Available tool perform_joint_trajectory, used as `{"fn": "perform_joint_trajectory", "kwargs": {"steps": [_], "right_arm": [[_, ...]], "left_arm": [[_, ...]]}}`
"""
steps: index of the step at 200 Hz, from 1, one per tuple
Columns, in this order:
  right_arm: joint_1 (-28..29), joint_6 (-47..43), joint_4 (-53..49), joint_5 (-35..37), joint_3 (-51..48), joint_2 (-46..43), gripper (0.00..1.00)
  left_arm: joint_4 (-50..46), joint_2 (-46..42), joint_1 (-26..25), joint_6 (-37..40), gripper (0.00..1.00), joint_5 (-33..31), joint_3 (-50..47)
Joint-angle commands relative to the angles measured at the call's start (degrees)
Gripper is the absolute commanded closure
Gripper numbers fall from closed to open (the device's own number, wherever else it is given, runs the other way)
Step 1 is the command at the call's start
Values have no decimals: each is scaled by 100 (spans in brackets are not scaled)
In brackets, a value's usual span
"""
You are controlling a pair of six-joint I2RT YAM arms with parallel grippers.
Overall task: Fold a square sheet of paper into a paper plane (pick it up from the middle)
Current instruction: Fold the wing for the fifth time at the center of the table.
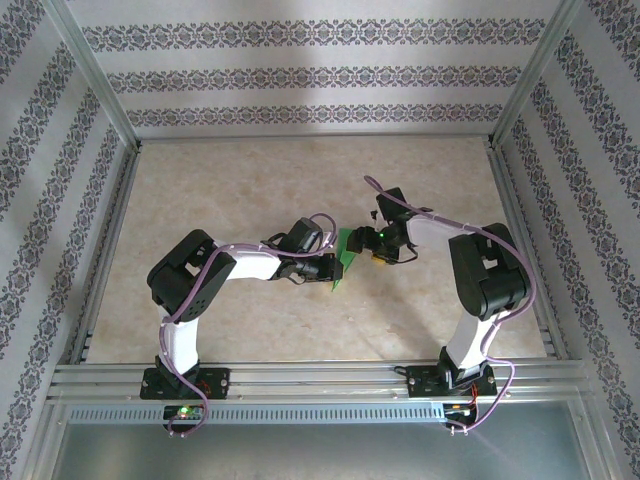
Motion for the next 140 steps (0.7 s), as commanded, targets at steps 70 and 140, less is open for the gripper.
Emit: {"fn": "perform_joint_trajectory", "kwargs": {"steps": [70, 140], "right_arm": [[328, -116, 203, 309, 155, 959, 18], [369, -173, -29, 442, 301, 1139, 17]], "left_arm": [[147, -89, 173, 57, 79, 66, -184], [227, -273, 218, -17, 75, 76, -227]]}}
